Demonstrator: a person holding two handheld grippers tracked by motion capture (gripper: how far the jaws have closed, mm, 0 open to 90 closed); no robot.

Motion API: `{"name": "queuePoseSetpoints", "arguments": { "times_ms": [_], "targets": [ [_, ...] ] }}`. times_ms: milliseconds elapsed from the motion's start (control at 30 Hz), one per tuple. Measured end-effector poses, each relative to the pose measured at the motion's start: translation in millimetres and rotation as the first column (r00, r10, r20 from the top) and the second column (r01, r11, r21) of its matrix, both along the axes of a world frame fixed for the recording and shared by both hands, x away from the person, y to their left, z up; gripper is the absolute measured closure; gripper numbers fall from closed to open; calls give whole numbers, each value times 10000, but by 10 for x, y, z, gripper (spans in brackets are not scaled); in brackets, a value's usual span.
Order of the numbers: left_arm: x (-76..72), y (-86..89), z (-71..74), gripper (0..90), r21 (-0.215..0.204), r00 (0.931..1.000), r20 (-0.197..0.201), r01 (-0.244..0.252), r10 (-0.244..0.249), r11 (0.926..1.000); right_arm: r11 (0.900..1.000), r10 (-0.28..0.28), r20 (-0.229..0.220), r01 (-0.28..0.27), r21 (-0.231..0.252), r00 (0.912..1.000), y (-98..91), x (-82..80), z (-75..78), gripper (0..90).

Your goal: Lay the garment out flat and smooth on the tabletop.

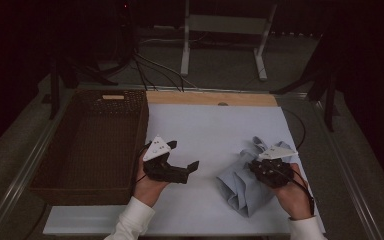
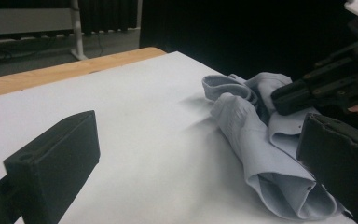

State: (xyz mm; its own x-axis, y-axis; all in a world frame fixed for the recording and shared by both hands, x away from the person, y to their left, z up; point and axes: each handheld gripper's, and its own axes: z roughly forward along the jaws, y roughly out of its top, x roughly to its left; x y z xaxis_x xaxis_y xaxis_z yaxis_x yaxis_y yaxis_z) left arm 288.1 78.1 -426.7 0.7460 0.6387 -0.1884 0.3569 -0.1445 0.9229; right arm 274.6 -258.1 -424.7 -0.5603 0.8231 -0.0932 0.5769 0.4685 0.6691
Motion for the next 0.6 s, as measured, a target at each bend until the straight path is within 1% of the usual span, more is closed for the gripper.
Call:
{"name": "queuePoseSetpoints", "arguments": {
  "times_ms": [167,367,533,600],
  "targets": [
    [-2,1,4,4,-19,10000,13,-10,10,10000,9999,-30,35,31,-147,10000,-115,-136,28,810],
    [-5,-2,10,4,-17,10000,48,5,-5,10000,9998,-124,99,126,-179,9999,-267,-301,81,804],
    [-6,-7,10,4,-13,10000,46,17,-17,10000,9995,-304,27,305,-64,9995,-399,-414,121,793],
    [-8,-8,14,4,1,10000,56,23,-23,10000,9992,-402,20,402,-64,9992,-450,-444,133,773]
  ]
}}
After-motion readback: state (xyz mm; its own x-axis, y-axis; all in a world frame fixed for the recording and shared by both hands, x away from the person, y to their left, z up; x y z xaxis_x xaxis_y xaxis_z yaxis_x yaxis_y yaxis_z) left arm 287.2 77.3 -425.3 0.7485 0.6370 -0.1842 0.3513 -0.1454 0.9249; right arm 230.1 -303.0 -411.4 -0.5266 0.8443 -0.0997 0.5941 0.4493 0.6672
